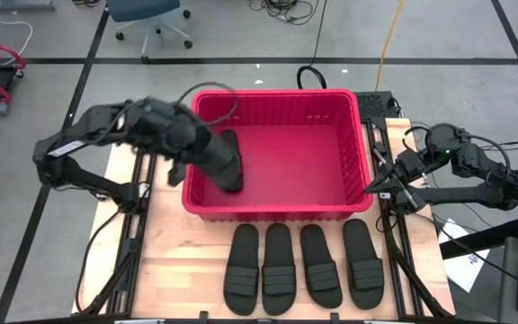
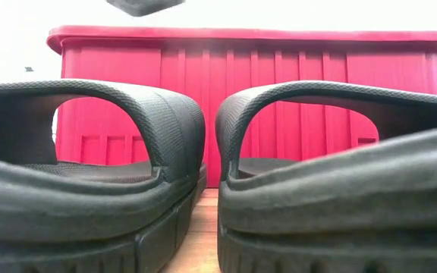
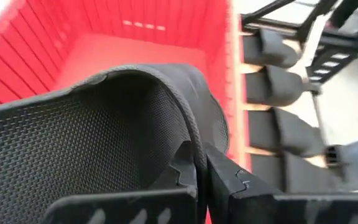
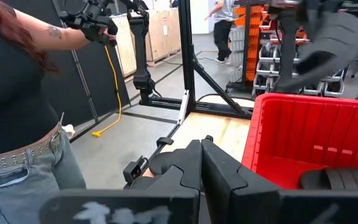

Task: Pick and place slides into bin
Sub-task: Put the black slide into the red bin

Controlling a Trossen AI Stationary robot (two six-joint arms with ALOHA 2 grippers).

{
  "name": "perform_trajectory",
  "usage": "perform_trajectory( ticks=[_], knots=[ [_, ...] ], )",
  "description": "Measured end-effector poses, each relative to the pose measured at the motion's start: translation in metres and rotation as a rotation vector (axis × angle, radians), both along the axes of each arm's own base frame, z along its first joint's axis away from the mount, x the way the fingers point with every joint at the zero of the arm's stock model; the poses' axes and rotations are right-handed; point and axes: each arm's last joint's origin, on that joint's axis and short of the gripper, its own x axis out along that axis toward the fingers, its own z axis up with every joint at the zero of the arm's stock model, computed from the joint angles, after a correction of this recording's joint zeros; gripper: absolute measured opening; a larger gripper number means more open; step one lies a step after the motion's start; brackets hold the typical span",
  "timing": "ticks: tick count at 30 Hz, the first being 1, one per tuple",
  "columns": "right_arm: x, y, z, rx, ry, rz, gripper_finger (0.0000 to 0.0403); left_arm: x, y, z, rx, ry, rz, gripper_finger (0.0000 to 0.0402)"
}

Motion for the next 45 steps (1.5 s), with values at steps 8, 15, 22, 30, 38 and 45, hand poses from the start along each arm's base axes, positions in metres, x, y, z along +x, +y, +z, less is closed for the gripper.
perform_trajectory(
  ticks=[8, 15, 22, 30, 38, 45],
  knots=[
    [0.000, 0.000, 0.000, 0.000, -0.003, 0.000, 0.0000, 0.056, 0.059, -0.024, 0.053, 0.087, -0.106, 0.0000],
    [0.000, 0.000, 0.000, 0.000, -0.002, 0.000, 0.0000, 0.098, 0.103, -0.064, 0.065, 0.191, -0.183, 0.0000],
    [0.000, 0.000, 0.000, -0.001, -0.002, 0.000, 0.0000, 0.122, 0.119, -0.101, 0.032, 0.285, -0.270, 0.0000],
    [0.000, 0.000, 0.000, -0.033, -0.018, 0.005, 0.0000, 0.141, 0.126, -0.132, -0.061, 0.339, -0.299, 0.0000],
    [0.000, 0.000, 0.000, -0.048, -0.025, 0.007, 0.0000, 0.153, 0.132, -0.160, -0.128, 0.418, -0.291, 0.0000],
    [0.004, -0.001, -0.008, -0.043, 0.005, 0.007, 0.0000, 0.168, 0.139, -0.179, -0.101, 0.407, -0.289, 0.0000]
  ],
)
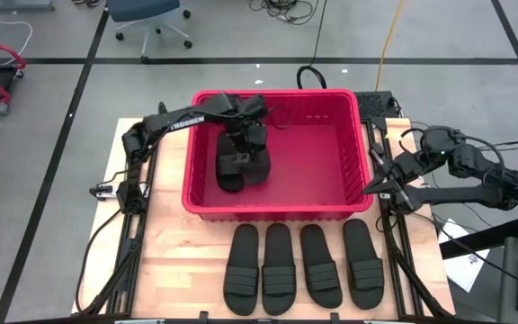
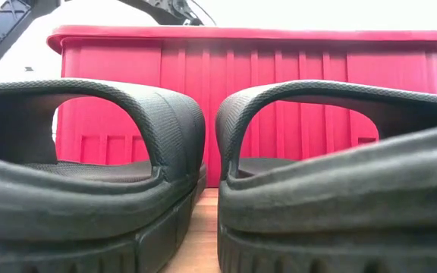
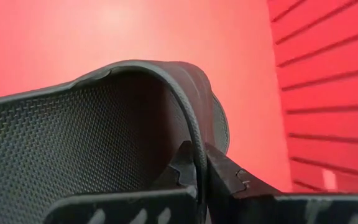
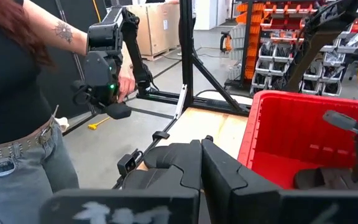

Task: Pick and place slides into bin
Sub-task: Put the black slide into the red bin

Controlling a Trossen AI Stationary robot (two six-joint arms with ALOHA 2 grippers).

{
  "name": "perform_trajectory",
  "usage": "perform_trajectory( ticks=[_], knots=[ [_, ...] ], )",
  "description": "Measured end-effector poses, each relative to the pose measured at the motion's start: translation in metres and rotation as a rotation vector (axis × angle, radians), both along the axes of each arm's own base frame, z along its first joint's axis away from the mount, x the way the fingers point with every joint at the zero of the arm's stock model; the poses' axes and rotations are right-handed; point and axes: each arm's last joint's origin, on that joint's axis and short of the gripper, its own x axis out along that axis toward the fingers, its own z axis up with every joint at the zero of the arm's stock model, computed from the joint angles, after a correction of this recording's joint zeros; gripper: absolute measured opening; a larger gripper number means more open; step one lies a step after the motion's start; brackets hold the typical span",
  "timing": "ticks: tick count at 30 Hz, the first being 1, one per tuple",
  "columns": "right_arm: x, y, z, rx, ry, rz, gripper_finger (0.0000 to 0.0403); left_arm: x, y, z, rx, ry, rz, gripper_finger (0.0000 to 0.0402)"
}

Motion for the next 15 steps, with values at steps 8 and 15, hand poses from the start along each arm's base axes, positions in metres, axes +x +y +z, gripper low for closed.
perform_trajectory(
  ticks=[8, 15],
  knots=[
    [0.002, 0.000, -0.005, 0.003, 0.015, 0.000, 0.0000, 0.009, 0.003, -0.011, 0.041, -0.023, -0.049, 0.0000],
    [0.002, 0.000, -0.003, 0.003, -0.002, 0.000, 0.0000, 0.012, 0.012, -0.030, 0.065, 0.038, -0.030, 0.0000]
  ],
)
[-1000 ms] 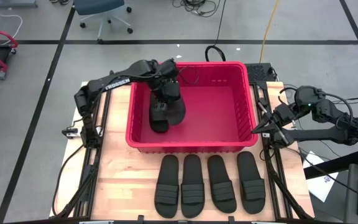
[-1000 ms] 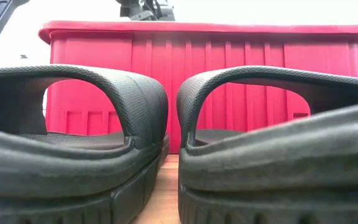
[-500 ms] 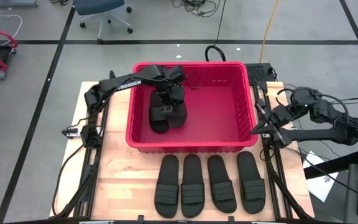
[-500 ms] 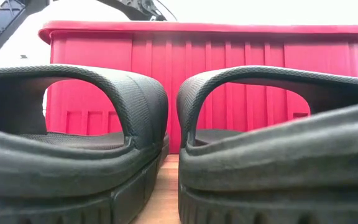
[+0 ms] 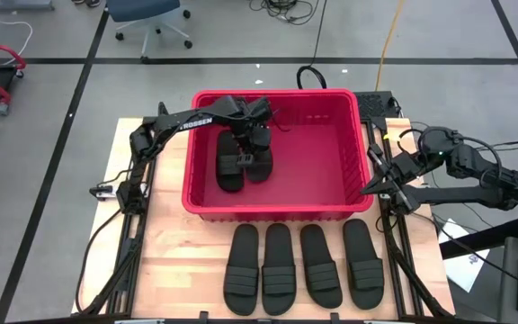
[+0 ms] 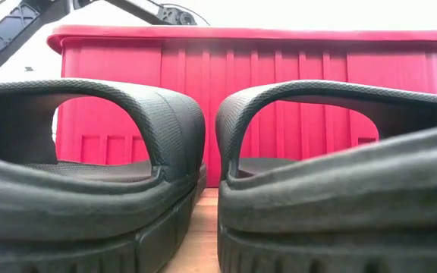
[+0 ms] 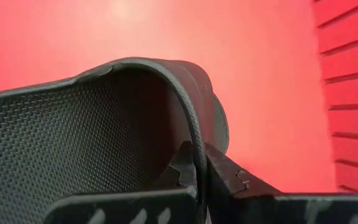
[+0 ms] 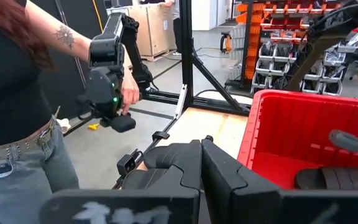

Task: Pick and place slides into bin
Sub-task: Put the black slide into the red bin

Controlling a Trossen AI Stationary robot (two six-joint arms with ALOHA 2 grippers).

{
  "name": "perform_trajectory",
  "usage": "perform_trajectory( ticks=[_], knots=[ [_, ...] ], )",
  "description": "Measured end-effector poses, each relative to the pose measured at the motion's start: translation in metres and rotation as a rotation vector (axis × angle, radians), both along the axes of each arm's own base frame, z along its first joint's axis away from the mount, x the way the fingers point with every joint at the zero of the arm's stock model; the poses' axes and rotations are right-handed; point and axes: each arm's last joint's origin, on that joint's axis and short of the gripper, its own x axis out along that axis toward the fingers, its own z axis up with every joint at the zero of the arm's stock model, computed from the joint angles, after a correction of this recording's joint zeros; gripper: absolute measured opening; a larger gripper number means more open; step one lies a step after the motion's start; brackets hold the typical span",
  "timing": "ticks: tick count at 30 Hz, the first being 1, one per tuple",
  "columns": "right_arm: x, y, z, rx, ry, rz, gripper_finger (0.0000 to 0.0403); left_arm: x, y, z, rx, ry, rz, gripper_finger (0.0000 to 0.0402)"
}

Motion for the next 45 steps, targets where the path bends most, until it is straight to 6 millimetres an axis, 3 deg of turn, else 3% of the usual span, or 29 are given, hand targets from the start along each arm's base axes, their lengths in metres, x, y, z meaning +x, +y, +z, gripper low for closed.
perform_trajectory(
  ticks=[9, 22, 36, 45],
  knots=[
    [0.000, 0.000, 0.000, 0.003, 0.003, 0.000, 0.0000, 0.001, 0.009, -0.012, 0.016, 0.030, 0.023, 0.0000],
    [0.000, 0.000, 0.000, 0.001, 0.002, 0.000, 0.0000, 0.001, 0.009, -0.013, 0.036, 0.052, 0.049, 0.0012],
    [0.000, 0.000, 0.000, 0.001, 0.002, 0.000, 0.0000, 0.012, -0.003, -0.013, 0.150, 0.053, 0.039, 0.0071],
    [0.000, 0.000, 0.000, 0.001, 0.002, 0.000, 0.0000, 0.011, -0.002, -0.014, 0.128, 0.085, 0.156, 0.0116]
  ],
)
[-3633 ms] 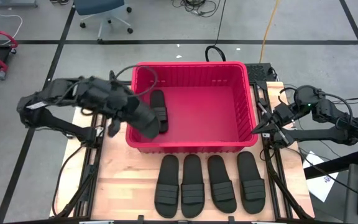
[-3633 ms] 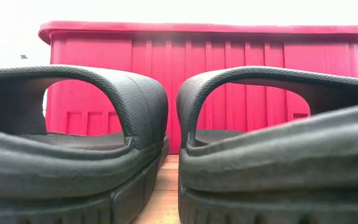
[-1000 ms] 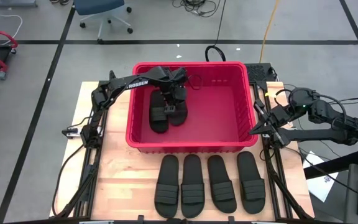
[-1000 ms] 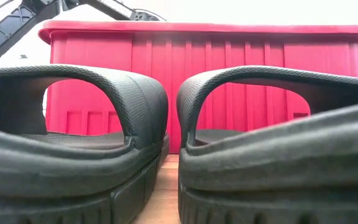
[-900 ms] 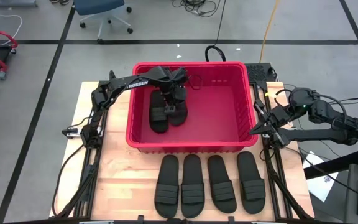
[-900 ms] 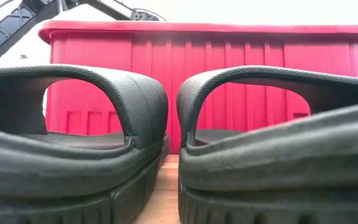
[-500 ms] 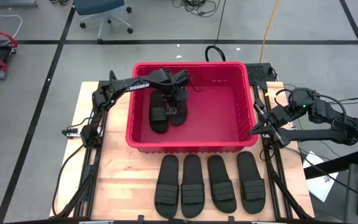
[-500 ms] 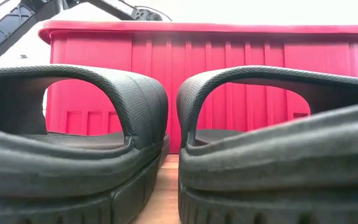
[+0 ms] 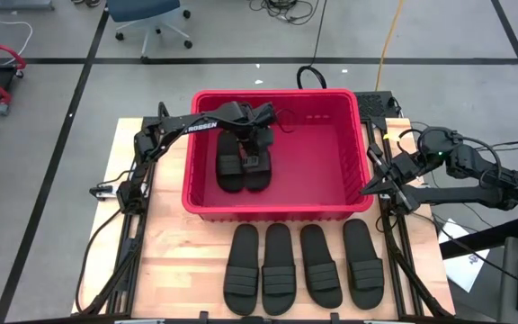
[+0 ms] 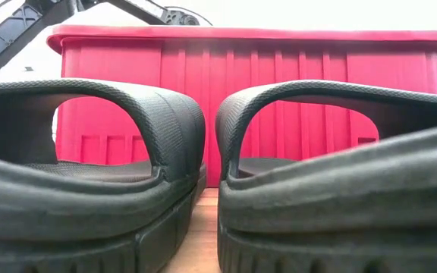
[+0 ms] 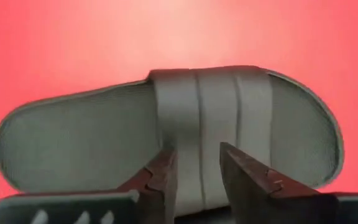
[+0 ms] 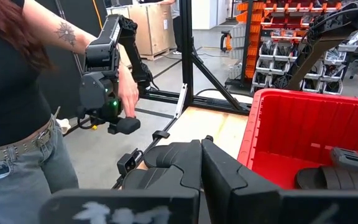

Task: Pick and place slides into bin
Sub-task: Put the black slide into the red bin

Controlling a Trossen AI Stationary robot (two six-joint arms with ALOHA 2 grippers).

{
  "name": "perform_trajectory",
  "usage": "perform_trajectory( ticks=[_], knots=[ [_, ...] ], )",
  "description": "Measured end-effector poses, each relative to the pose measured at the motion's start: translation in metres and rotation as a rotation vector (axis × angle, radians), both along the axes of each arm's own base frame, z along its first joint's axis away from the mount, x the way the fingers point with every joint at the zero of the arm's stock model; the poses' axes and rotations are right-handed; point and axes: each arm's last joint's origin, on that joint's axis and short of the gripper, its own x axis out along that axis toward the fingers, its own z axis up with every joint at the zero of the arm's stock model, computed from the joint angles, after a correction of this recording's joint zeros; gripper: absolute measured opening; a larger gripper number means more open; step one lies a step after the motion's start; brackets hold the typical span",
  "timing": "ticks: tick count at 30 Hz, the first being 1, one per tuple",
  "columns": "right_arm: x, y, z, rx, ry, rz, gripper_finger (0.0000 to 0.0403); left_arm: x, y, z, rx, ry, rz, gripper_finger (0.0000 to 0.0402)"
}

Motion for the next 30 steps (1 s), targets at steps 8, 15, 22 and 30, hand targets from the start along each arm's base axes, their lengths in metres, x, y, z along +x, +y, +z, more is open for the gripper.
perform_trajectory(
  ticks=[8, 15, 22, 30],
  knots=[
    [0.000, 0.000, 0.000, 0.000, -0.001, 0.001, 0.0000, -0.002, -0.001, 0.008, 0.017, -0.013, 0.014, 0.0122],
    [0.000, 0.000, 0.001, -0.001, -0.006, 0.001, 0.0000, -0.019, -0.016, 0.071, 0.098, -0.160, 0.005, 0.0122],
    [0.000, 0.000, 0.000, 0.002, -0.004, 0.000, 0.0000, -0.051, -0.049, 0.139, 0.174, -0.308, 0.069, 0.0122],
    [0.004, -0.003, 0.003, 0.026, -0.015, -0.092, 0.0000, -0.077, -0.090, 0.181, 0.196, -0.434, 0.085, 0.0122]
  ],
)
